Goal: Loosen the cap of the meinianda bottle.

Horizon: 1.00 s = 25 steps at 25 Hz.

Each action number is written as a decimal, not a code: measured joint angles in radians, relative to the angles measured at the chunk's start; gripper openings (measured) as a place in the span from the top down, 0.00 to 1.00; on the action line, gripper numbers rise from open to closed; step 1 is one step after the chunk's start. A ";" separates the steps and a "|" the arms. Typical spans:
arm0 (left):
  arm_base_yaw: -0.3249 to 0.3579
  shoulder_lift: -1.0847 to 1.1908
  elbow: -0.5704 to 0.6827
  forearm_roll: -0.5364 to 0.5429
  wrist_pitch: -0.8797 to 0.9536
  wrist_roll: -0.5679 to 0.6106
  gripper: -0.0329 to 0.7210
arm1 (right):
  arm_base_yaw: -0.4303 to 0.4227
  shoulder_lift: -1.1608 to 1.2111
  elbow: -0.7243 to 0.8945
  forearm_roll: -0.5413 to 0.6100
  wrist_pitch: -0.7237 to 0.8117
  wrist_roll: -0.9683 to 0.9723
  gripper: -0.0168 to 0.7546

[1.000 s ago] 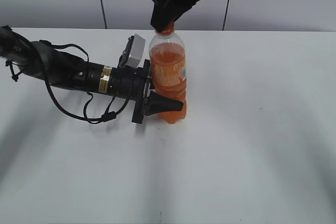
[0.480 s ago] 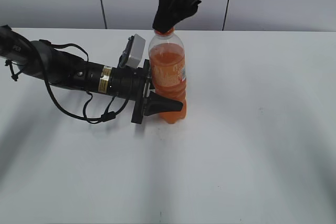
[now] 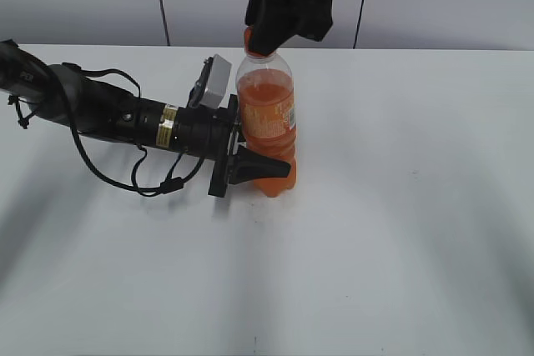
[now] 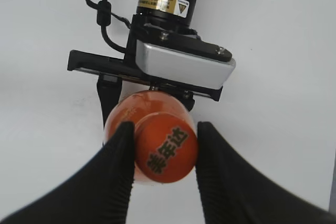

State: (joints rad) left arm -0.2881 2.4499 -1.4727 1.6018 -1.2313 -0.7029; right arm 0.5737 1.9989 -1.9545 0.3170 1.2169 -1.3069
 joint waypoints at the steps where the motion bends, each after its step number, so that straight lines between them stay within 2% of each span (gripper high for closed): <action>1: 0.000 0.000 0.000 0.000 0.000 0.000 0.43 | 0.000 0.000 0.000 0.000 0.000 -0.023 0.63; 12: 0.000 0.000 0.000 0.002 0.000 0.000 0.43 | 0.000 0.000 0.000 -0.003 0.003 -0.075 0.63; 25: 0.000 0.000 0.000 0.005 0.000 -0.002 0.43 | 0.000 0.000 0.000 -0.009 0.005 -0.003 0.63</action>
State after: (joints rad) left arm -0.2881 2.4499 -1.4727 1.6066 -1.2313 -0.7049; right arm 0.5737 1.9989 -1.9545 0.3082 1.2219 -1.3096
